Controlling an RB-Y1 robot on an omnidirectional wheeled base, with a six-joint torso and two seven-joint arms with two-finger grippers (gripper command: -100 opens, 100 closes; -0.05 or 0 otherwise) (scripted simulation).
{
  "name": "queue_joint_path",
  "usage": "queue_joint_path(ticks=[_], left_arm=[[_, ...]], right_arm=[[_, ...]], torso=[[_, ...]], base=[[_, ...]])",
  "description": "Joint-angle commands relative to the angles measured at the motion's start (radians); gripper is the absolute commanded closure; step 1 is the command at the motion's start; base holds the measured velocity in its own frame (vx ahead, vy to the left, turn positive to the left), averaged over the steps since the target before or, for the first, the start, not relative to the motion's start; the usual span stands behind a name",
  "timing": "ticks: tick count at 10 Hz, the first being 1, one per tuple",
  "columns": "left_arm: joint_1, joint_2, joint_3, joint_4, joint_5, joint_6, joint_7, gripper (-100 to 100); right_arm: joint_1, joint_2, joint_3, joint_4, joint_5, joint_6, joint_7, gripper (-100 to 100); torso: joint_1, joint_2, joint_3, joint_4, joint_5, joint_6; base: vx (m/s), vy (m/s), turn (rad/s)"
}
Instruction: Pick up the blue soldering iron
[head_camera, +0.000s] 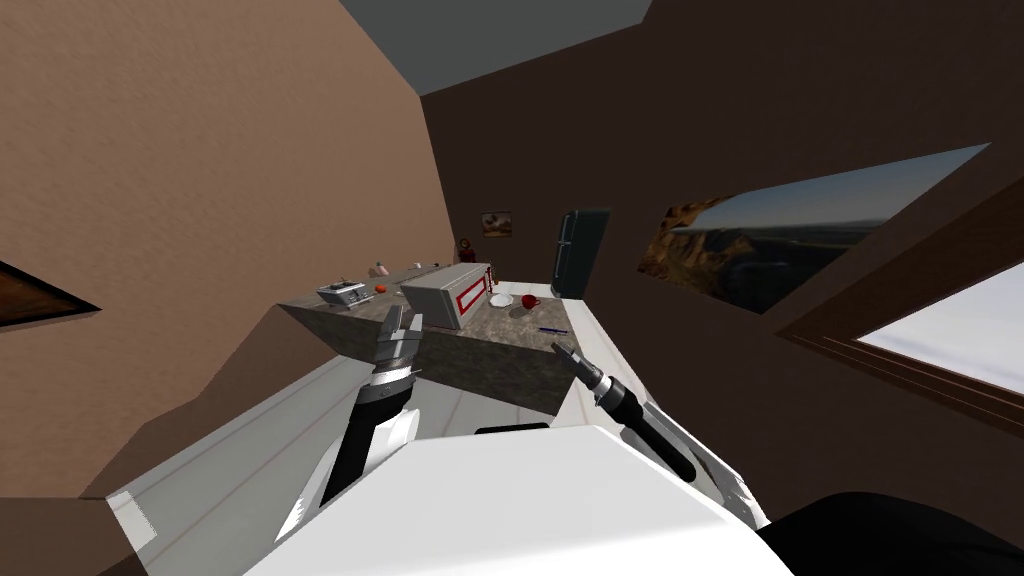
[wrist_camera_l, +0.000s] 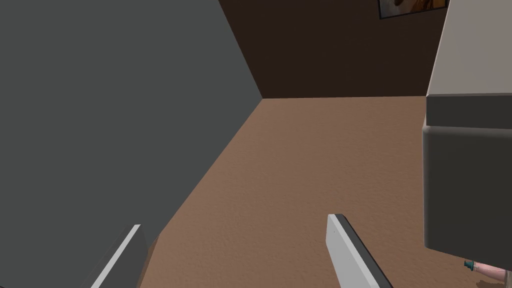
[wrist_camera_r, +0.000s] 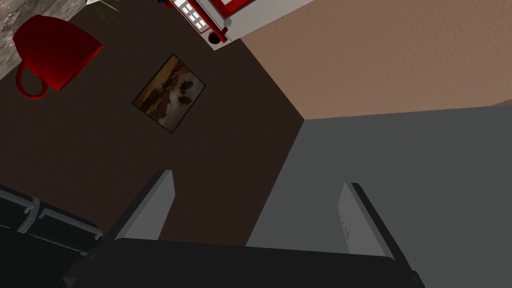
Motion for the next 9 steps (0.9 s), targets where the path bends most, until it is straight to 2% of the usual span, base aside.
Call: queue_joint_path(ticks=[1, 2, 4, 7, 8, 9], left_arm=[[0.000, 0.000, 0.000, 0.000, 0.000, 0.000, 0.000, 0], [0.000, 0.000, 0.000, 0.000, 0.000, 0.000, 0.000, 0], [0.000, 0.000, 0.000, 0.000, 0.000, 0.000, 0.000, 0], [0.000, 0.000, 0.000, 0.000, 0.000, 0.000, 0.000, 0], [0.000, 0.000, 0.000, 0.000, 0.000, 0.000, 0.000, 0], [0.000, 0.000, 0.000, 0.000, 0.000, 0.000, 0.000, 0]], right_arm=[[0.004, -0.050, 0.004, 0.022, 0.008, -0.014, 0.000, -100], [0.009, -0.082, 0.014, 0.049, 0.023, -0.024, -0.004, -100], [0.009, -0.120, 0.014, 0.049, 0.023, -0.024, -0.004, -100], [0.019, -0.216, 0.035, 0.106, 0.053, -0.042, -0.010, -100], [0.019, -0.252, 0.035, 0.106, 0.053, -0.042, -0.010, -100], [0.024, -0.283, 0.047, 0.135, 0.067, -0.050, -0.013, -100]], torso=[[0.000, 0.000, 0.000, 0.000, 0.000, 0.000], [-0.001, -0.001, 0.000, 0.000, 0.000, 0.000], [0.000, -0.001, -0.001, 0.000, 0.000, 0.000], [-0.001, -0.002, -0.001, 0.000, 0.000, 0.000], [0.000, -0.002, -0.001, 0.000, 0.000, 0.000], [0.000, -0.002, -0.001, 0.000, 0.000, 0.000]], base=[[-0.030, 0.047, 0.027], [-0.017, 0.059, 0.081], [-0.015, 0.030, 0.014], [-0.017, 0.042, 0.079], [-0.021, 0.048, 0.047], [-0.030, 0.052, 0.122]])
